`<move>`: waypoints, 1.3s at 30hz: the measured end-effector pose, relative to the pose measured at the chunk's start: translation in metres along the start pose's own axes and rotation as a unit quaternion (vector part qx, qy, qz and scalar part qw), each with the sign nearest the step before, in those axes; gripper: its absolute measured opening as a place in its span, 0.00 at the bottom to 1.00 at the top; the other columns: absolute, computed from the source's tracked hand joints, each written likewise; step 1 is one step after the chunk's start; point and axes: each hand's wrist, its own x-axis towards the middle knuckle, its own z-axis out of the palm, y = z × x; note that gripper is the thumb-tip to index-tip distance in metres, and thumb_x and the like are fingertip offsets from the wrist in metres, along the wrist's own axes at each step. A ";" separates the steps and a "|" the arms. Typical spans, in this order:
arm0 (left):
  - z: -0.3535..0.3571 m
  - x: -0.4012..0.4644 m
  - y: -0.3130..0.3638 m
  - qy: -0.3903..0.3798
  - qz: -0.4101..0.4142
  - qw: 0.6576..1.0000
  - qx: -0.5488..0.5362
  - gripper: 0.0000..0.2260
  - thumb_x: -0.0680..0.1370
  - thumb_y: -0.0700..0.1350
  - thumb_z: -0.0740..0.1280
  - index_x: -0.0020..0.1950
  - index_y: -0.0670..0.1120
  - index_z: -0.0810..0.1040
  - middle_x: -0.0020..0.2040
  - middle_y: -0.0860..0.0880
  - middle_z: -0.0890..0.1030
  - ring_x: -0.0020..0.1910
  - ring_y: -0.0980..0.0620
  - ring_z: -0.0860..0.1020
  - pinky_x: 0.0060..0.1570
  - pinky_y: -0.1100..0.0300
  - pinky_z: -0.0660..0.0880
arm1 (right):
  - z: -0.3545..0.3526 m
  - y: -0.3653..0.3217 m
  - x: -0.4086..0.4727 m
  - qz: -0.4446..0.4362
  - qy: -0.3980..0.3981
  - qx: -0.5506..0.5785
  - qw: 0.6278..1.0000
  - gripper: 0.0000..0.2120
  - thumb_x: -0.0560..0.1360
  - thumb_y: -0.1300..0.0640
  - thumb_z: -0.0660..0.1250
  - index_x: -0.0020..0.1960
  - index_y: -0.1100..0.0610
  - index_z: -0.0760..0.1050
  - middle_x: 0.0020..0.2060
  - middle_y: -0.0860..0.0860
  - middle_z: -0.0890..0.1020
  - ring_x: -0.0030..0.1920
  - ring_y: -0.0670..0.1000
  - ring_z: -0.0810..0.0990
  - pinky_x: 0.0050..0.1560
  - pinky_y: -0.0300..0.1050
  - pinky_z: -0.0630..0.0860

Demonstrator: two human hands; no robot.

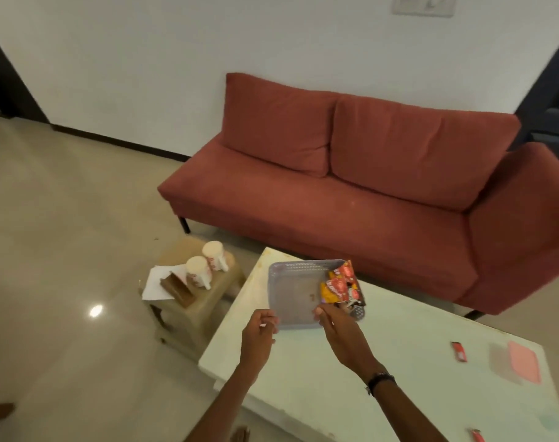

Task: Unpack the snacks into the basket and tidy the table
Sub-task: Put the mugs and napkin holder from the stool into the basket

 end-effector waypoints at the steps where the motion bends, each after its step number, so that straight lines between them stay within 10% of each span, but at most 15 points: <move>1: -0.015 0.015 -0.005 0.008 -0.014 1.000 -0.002 0.10 0.78 0.35 0.58 0.47 0.47 0.75 0.46 0.46 0.81 0.39 0.51 0.78 0.33 0.63 0.73 | 0.018 -0.007 0.015 -0.003 -0.016 -0.001 1.000 0.12 0.82 0.54 0.55 0.52 0.55 0.76 0.47 0.48 0.80 0.48 0.49 0.78 0.49 0.42 0.75; 16: -0.115 0.286 -0.118 0.171 -0.166 0.970 0.037 0.16 0.77 0.36 0.59 0.65 0.34 0.69 0.61 0.36 0.76 0.61 0.37 0.74 0.62 0.45 0.72 | 0.296 -0.023 0.287 0.039 -0.107 0.047 0.992 0.12 0.81 0.56 0.57 0.62 0.56 0.71 0.58 0.51 0.78 0.56 0.48 0.76 0.55 0.34 0.71; 21: -0.108 0.328 -0.151 0.205 -0.145 0.968 0.015 0.17 0.78 0.36 0.61 0.67 0.39 0.68 0.60 0.44 0.76 0.63 0.42 0.73 0.57 0.56 0.70 | 0.343 -0.003 0.352 0.074 -0.076 0.072 0.992 0.18 0.79 0.61 0.59 0.69 0.58 0.66 0.66 0.53 0.73 0.65 0.53 0.73 0.67 0.49 0.71; 33: -0.115 0.370 -0.187 0.174 -0.061 0.983 0.028 0.08 0.79 0.42 0.61 0.52 0.41 0.79 0.46 0.50 0.81 0.51 0.51 0.78 0.54 0.57 0.73 | 0.384 0.028 0.382 0.017 -0.067 0.130 0.989 0.08 0.78 0.60 0.63 0.55 0.61 0.77 0.47 0.54 0.83 0.44 0.50 0.78 0.43 0.30 0.72; 39: -0.107 0.360 -0.171 0.121 0.007 0.989 0.088 0.07 0.80 0.43 0.60 0.50 0.54 0.74 0.46 0.55 0.79 0.48 0.56 0.76 0.45 0.67 0.70 | 0.348 0.032 0.356 0.057 0.015 0.185 0.981 0.06 0.78 0.60 0.63 0.45 0.63 0.74 0.38 0.56 0.80 0.35 0.50 0.73 0.37 0.46 0.72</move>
